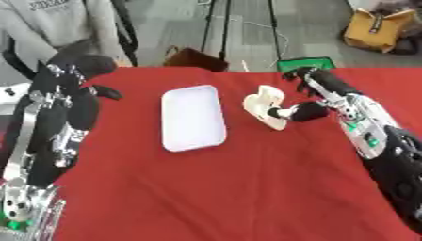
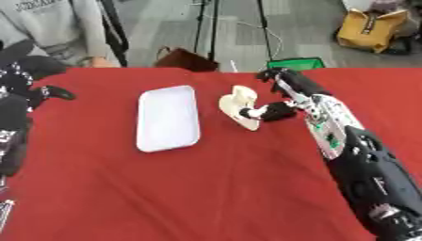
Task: Pick up objects on the table and place them in the box.
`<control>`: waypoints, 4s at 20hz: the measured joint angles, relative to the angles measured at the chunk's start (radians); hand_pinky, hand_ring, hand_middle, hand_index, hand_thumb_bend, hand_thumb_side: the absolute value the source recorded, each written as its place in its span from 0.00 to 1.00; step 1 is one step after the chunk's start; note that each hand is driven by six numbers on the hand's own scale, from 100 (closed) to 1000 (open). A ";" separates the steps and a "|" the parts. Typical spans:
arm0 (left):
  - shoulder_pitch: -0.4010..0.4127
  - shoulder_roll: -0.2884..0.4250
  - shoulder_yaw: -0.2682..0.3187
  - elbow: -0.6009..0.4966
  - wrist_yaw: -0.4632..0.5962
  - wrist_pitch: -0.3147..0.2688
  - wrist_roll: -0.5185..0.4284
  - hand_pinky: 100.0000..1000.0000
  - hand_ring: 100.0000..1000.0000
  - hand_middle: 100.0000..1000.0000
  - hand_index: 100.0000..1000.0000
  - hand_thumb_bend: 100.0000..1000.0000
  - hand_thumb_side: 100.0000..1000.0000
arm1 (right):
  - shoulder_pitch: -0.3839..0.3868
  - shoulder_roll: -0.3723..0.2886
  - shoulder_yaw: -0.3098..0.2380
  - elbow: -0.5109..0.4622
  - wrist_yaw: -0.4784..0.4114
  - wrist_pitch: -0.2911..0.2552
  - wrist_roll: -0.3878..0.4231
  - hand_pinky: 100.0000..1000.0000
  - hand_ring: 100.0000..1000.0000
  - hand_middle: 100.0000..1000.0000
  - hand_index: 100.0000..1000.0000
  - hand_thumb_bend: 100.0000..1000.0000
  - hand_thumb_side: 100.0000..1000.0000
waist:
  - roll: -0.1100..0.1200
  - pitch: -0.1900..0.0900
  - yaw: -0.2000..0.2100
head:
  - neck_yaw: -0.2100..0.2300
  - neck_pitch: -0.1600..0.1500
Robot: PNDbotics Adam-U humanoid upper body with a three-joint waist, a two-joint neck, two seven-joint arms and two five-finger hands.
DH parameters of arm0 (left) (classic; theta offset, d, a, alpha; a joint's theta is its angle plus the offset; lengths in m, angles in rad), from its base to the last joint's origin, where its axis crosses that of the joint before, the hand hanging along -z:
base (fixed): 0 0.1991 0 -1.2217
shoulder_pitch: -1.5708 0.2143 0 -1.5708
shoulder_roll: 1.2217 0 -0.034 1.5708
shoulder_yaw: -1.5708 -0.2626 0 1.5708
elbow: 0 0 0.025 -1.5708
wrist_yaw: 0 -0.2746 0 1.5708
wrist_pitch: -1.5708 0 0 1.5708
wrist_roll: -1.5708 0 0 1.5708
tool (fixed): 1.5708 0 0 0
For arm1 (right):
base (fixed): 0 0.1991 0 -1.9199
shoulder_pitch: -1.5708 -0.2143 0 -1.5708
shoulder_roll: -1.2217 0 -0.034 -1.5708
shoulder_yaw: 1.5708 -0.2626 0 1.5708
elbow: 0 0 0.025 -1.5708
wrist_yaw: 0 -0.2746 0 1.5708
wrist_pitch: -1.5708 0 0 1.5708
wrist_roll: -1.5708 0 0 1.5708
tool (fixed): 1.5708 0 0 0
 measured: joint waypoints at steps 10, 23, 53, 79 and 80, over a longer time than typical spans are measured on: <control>-0.001 0.000 -0.002 0.000 0.004 -0.001 -0.007 0.57 0.78 0.68 0.90 0.47 0.57 | -0.005 0.000 -0.006 0.020 0.001 0.000 -0.012 0.44 0.58 0.71 0.83 0.60 0.49 | 0.005 0.002 0.007 | -0.006 0.000; -0.009 -0.009 -0.008 0.000 0.009 -0.001 -0.011 0.57 0.78 0.68 0.90 0.46 0.57 | -0.009 0.010 -0.011 0.023 0.005 0.015 -0.049 0.41 0.53 0.58 0.73 0.56 0.48 | 0.012 0.011 0.021 | -0.010 0.000; -0.016 -0.009 -0.013 0.000 0.013 -0.002 -0.016 0.58 0.78 0.68 0.90 0.46 0.57 | -0.007 0.044 -0.008 0.036 0.034 0.039 -0.088 0.37 0.49 0.48 0.68 0.00 0.13 | 0.010 0.012 0.030 | -0.009 0.000; -0.016 -0.010 -0.016 0.000 0.017 -0.003 -0.022 0.58 0.78 0.68 0.90 0.47 0.55 | -0.019 0.045 0.071 -0.195 -0.107 0.012 -0.050 0.36 0.49 0.49 0.68 0.00 0.20 | 0.008 -0.010 0.023 | -0.018 0.000; -0.016 -0.010 -0.018 0.000 0.018 -0.004 -0.023 0.58 0.78 0.68 0.90 0.47 0.55 | -0.023 0.050 0.080 -0.201 -0.108 0.009 -0.042 0.37 0.49 0.49 0.68 0.00 0.20 | 0.008 -0.011 0.025 | -0.019 0.000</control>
